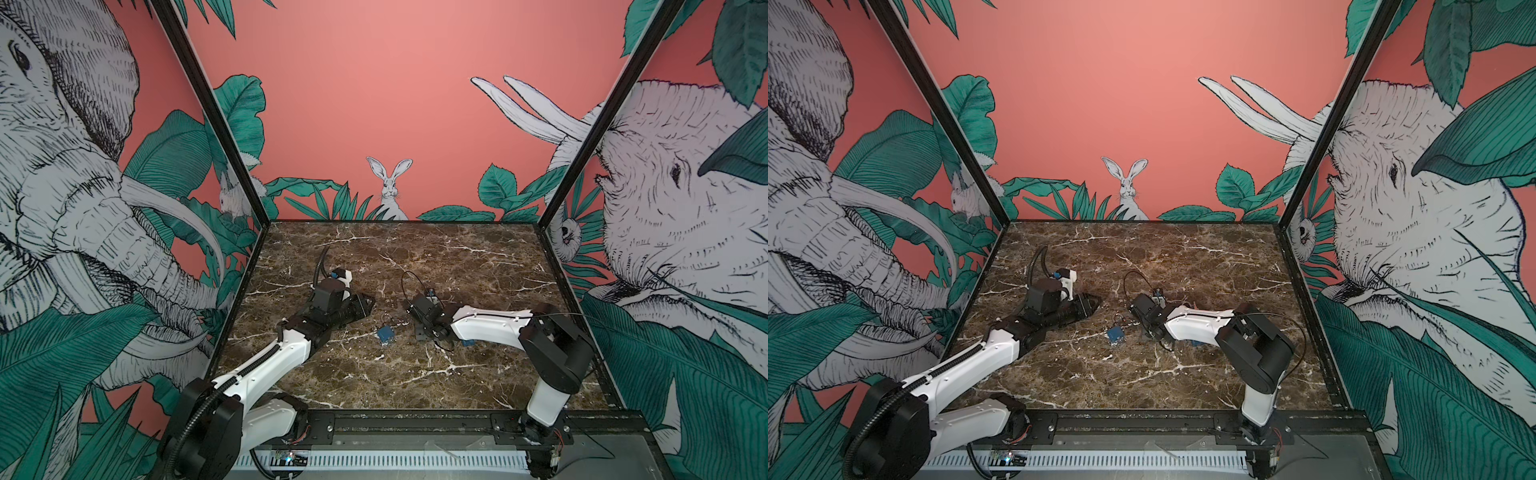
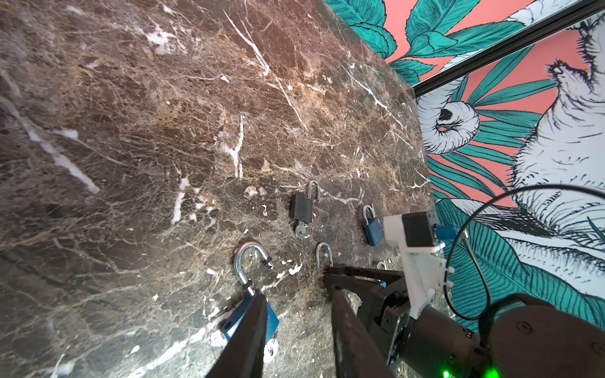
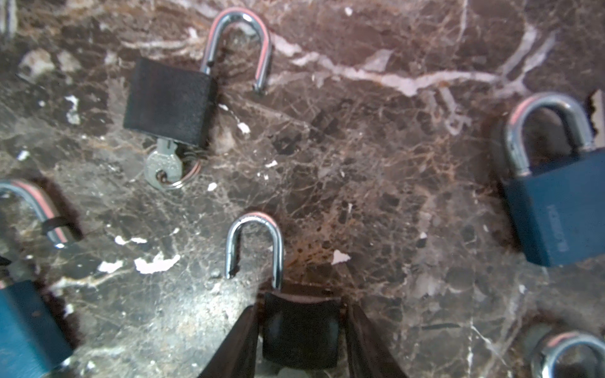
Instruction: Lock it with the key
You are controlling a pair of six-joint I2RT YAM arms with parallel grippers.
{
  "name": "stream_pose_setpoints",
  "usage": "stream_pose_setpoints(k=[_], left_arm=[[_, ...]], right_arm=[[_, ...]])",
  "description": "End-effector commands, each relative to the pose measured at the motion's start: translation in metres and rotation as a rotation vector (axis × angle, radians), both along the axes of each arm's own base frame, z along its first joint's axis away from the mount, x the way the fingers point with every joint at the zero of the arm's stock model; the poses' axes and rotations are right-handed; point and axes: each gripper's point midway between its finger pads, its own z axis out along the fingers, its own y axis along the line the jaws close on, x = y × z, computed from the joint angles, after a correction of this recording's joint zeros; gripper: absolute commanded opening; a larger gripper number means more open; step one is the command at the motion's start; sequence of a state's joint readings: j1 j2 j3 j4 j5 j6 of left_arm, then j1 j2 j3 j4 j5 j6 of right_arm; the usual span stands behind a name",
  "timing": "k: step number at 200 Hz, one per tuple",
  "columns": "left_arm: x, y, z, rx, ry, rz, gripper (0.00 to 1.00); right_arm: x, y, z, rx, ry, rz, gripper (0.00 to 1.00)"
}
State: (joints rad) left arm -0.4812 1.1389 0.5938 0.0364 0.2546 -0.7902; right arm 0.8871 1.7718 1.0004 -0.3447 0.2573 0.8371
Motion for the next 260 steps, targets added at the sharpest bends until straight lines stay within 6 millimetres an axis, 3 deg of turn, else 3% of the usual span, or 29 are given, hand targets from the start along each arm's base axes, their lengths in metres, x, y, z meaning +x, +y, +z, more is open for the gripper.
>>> stream_pose_setpoints(k=[1,68,111,142,190,202,210,260], left_arm=[[0.005,-0.002,0.009,-0.020,-0.023,-0.001,0.36],[0.006,-0.003,0.009,-0.019,-0.022,-0.003,0.36],[0.006,-0.003,0.009,-0.012,-0.021,-0.006,0.36],[0.004,-0.006,0.011,-0.001,-0.028,-0.042,0.35],[-0.009,-0.014,0.021,0.006,-0.051,-0.147,0.37],[-0.012,-0.016,0.023,-0.002,-0.057,-0.171,0.37],[-0.014,-0.019,0.024,-0.013,-0.059,-0.188,0.38],[-0.022,-0.046,0.041,-0.152,-0.089,-0.318,0.41]], right_arm=[[0.000,-0.003,-0.007,-0.035,0.020,0.008,0.40],[0.001,-0.001,-0.015,-0.047,0.045,0.021,0.38],[0.001,0.000,-0.012,-0.044,0.042,0.039,0.25],[0.003,0.006,0.007,-0.011,0.007,0.090,0.23],[0.004,0.018,0.056,0.093,-0.097,0.199,0.23],[0.002,0.018,0.056,0.086,-0.090,0.217,0.23],[0.001,0.020,0.073,0.120,-0.116,0.230,0.23],[-0.008,0.030,0.093,0.206,-0.124,0.282,0.23]])
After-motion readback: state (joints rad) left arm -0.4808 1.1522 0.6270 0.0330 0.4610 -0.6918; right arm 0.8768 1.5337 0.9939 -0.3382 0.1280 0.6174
